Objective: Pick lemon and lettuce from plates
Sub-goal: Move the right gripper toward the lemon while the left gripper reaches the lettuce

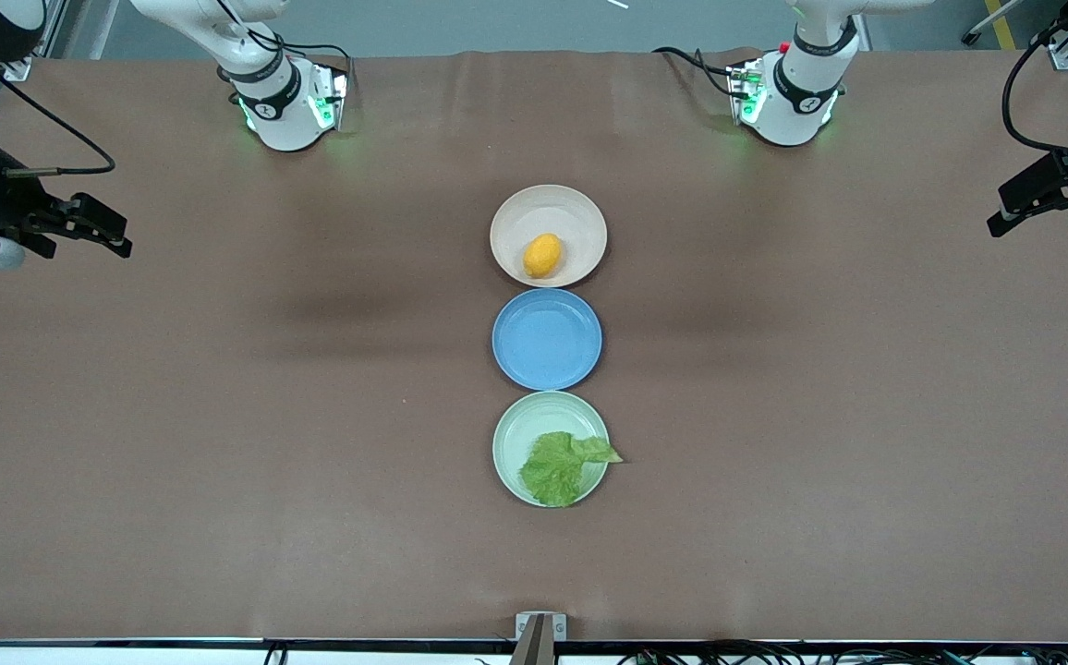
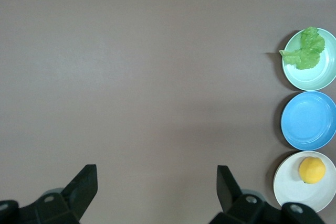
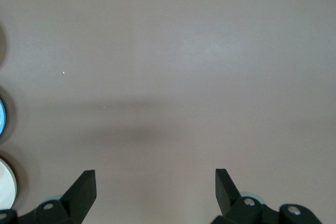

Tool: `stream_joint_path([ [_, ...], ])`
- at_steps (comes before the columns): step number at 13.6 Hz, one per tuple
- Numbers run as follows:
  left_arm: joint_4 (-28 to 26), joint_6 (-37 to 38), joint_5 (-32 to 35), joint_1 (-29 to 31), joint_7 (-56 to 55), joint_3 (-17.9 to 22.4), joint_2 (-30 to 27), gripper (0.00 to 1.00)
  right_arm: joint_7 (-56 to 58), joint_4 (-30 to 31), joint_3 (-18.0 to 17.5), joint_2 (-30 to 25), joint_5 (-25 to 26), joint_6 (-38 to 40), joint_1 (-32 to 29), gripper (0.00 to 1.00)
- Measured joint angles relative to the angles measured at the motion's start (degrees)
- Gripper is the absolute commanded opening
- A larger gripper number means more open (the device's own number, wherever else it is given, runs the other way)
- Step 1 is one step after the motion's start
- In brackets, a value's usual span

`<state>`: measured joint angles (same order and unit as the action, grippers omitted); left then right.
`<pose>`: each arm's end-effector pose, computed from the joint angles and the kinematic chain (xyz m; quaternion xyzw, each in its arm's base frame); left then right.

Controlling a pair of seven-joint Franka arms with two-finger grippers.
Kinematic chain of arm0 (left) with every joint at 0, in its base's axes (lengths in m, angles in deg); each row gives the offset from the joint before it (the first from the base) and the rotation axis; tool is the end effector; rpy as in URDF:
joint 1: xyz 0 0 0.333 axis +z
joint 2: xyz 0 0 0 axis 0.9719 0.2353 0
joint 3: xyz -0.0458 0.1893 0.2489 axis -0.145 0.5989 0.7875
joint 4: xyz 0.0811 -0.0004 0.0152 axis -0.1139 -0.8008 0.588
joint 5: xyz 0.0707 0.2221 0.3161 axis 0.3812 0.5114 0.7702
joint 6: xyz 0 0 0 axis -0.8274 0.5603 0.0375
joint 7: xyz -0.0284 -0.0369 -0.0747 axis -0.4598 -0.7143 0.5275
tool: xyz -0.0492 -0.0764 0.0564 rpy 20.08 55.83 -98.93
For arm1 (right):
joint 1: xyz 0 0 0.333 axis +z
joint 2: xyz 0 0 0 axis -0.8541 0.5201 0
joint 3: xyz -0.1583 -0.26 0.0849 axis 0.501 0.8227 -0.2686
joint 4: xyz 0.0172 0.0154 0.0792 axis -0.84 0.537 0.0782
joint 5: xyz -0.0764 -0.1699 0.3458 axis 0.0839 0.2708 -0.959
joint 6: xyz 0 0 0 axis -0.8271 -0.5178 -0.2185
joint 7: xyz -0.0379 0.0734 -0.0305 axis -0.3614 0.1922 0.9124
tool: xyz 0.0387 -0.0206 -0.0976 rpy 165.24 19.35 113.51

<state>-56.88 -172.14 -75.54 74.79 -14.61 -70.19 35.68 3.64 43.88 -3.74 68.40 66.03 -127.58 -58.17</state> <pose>0.5417 -0.0010 0.6652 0.9983 -0.0038 0.0389 0.0434 0.5273 -0.0036 0.5879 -1.0000 0.0045 0.0019 0.0044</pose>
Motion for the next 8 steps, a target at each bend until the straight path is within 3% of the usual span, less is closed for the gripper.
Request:
stream_joint_path([
  [6, -0.1, 0.5, 0.0, -0.2, -1.4, -0.2, 0.3, 1.00, 0.0, 0.0, 0.2, 0.0, 0.0, 0.2, 0.0, 1.00],
  [8, -0.3, 0.5, 0.0, -0.8, -5.5, -2.0, 1.6, 1.00, 0.0, -0.2, 0.2, 0.1, 0.0, 0.2, 0.0, 1.00],
])
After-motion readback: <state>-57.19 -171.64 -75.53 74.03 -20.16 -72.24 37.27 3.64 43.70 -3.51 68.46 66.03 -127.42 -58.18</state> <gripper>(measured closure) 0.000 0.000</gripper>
